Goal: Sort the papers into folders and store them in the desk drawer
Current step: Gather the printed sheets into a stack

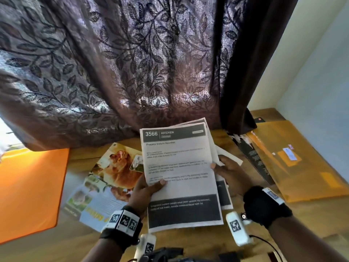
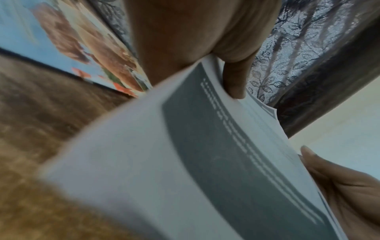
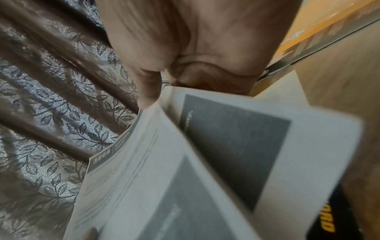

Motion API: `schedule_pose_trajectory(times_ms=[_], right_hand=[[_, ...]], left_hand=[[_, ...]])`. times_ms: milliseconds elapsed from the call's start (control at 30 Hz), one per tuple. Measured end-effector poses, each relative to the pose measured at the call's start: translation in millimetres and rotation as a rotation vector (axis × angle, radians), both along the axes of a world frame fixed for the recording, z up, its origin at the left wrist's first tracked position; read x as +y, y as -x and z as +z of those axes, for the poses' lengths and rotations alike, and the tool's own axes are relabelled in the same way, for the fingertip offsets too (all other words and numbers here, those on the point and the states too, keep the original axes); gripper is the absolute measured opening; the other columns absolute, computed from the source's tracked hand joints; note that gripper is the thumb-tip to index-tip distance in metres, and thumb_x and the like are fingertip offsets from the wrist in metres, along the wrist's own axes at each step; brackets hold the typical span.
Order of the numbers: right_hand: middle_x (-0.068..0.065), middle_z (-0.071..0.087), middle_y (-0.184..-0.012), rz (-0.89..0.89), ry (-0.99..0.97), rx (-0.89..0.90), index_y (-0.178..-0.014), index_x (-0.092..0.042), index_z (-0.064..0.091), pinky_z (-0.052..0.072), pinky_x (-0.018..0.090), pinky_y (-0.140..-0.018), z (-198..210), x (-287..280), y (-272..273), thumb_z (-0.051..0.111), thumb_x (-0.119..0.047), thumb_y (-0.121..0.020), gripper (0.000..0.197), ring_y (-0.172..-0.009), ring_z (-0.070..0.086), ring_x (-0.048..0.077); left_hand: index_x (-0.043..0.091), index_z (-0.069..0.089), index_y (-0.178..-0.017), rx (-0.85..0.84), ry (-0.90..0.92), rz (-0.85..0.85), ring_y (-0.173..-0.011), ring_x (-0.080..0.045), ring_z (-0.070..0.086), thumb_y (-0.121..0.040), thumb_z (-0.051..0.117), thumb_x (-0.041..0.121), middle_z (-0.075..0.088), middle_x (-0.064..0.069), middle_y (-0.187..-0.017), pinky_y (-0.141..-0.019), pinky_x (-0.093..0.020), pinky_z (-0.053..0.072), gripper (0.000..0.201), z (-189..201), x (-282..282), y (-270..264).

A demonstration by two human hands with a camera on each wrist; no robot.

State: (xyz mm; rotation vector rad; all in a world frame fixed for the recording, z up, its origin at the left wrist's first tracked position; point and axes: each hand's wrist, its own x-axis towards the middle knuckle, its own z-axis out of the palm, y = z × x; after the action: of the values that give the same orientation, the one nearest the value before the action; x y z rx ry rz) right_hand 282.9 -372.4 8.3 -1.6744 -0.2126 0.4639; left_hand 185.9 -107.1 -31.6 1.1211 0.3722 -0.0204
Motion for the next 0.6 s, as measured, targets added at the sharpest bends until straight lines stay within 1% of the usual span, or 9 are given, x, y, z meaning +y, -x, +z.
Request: schedule_pose_trajectory(times_ms=[67, 167, 233, 300, 333, 367, 467, 567, 600], right_hand=[[-0.005, 0.074, -0.111, 0.038, 0.102, -0.058, -0.12, -0.017, 0.061, 0.059, 0.029, -0.083, 3, 6, -1, 0.067, -0.015, -0.09, 0.03, -0.101, 0.071, 0.01], [-0.011, 0.074, -0.107, 0.011, 0.191, -0.13, -0.112, -0.027, 0.062, 0.058, 0.033, -0.088, 3, 11, -2, 0.071, -0.01, -0.087, 0.031, -0.099, 0.07, 0.005], [-0.011, 0.075, -0.105, -0.048, 0.162, -0.164, -0.108, -0.029, 0.065, 0.057, 0.037, -0.088, 2, 13, 0, 0.071, -0.009, -0.087, 0.03, -0.098, 0.071, 0.006], [-0.009, 0.076, -0.106, -0.112, 0.118, -0.217, -0.108, -0.026, 0.068, 0.057, 0.037, -0.087, 3, 12, 1, 0.07, -0.009, -0.089, 0.026, -0.099, 0.071, 0.009], [-0.007, 0.076, -0.105, -0.138, 0.095, -0.241, -0.107, -0.025, 0.069, 0.057, 0.038, -0.087, 2, 11, 0, 0.069, -0.009, -0.089, 0.024, -0.099, 0.071, 0.01], [-0.006, 0.076, -0.104, -0.16, 0.079, -0.257, -0.106, -0.025, 0.07, 0.057, 0.039, -0.086, 3, 10, 0, 0.069, -0.009, -0.089, 0.023, -0.098, 0.071, 0.011], [-0.005, 0.077, -0.101, -0.183, 0.042, -0.226, -0.102, -0.027, 0.071, 0.057, 0.04, -0.082, 0, 7, -4, 0.073, -0.008, -0.086, 0.025, -0.095, 0.072, 0.013], [0.004, 0.076, -0.107, -0.185, -0.046, -0.183, -0.111, -0.017, 0.068, 0.056, 0.047, -0.087, -3, 5, -6, 0.08, -0.006, -0.079, 0.037, -0.101, 0.071, 0.023], [0.005, 0.076, -0.107, -0.186, -0.073, -0.183, -0.111, -0.015, 0.068, 0.056, 0.047, -0.087, -3, 5, -6, 0.081, -0.004, -0.077, 0.038, -0.101, 0.071, 0.024]], left_hand=[[0.006, 0.059, -0.119, -0.048, -0.03, 0.004, -0.096, -0.037, 0.071, -0.091, 0.058, -0.003, 0.071, -0.021, -0.114, -0.074, -0.043, 0.061, 0.029, 6, -2, -5], [0.01, 0.055, -0.125, -0.145, -0.034, 0.036, -0.101, -0.037, 0.069, -0.098, 0.051, 0.008, 0.07, -0.018, -0.116, -0.078, -0.045, 0.06, 0.028, 17, -7, -13], [0.016, 0.062, -0.117, -0.212, -0.088, 0.101, -0.1, -0.036, 0.07, -0.096, 0.052, 0.013, 0.071, -0.017, -0.113, -0.079, -0.045, 0.06, 0.023, 23, -8, -18], [0.024, 0.069, -0.106, -0.294, -0.169, 0.123, -0.099, -0.035, 0.07, -0.094, 0.059, 0.014, 0.073, -0.015, -0.11, -0.081, -0.047, 0.06, 0.018, 26, -7, -22], [0.024, 0.07, -0.105, -0.328, -0.195, 0.116, -0.099, -0.034, 0.07, -0.093, 0.061, 0.013, 0.073, -0.015, -0.109, -0.081, -0.046, 0.06, 0.018, 28, -7, -25], [0.019, 0.069, -0.107, -0.354, -0.206, 0.113, -0.1, -0.033, 0.07, -0.091, 0.063, 0.01, 0.073, -0.016, -0.109, -0.08, -0.044, 0.06, 0.019, 29, -4, -27], [0.007, 0.063, -0.11, -0.401, -0.223, 0.101, -0.099, -0.031, 0.071, -0.084, 0.068, -0.001, 0.073, -0.016, -0.108, -0.079, -0.038, 0.059, 0.028, 32, -1, -31], [0.004, 0.06, -0.11, -0.425, -0.235, 0.078, -0.097, -0.027, 0.072, -0.079, 0.072, -0.005, 0.075, -0.011, -0.105, -0.078, -0.035, 0.059, 0.035, 35, -1, -33], [0.005, 0.062, -0.109, -0.43, -0.241, 0.076, -0.096, -0.025, 0.072, -0.077, 0.073, -0.005, 0.076, -0.009, -0.103, -0.077, -0.034, 0.06, 0.035, 37, -1, -34]])
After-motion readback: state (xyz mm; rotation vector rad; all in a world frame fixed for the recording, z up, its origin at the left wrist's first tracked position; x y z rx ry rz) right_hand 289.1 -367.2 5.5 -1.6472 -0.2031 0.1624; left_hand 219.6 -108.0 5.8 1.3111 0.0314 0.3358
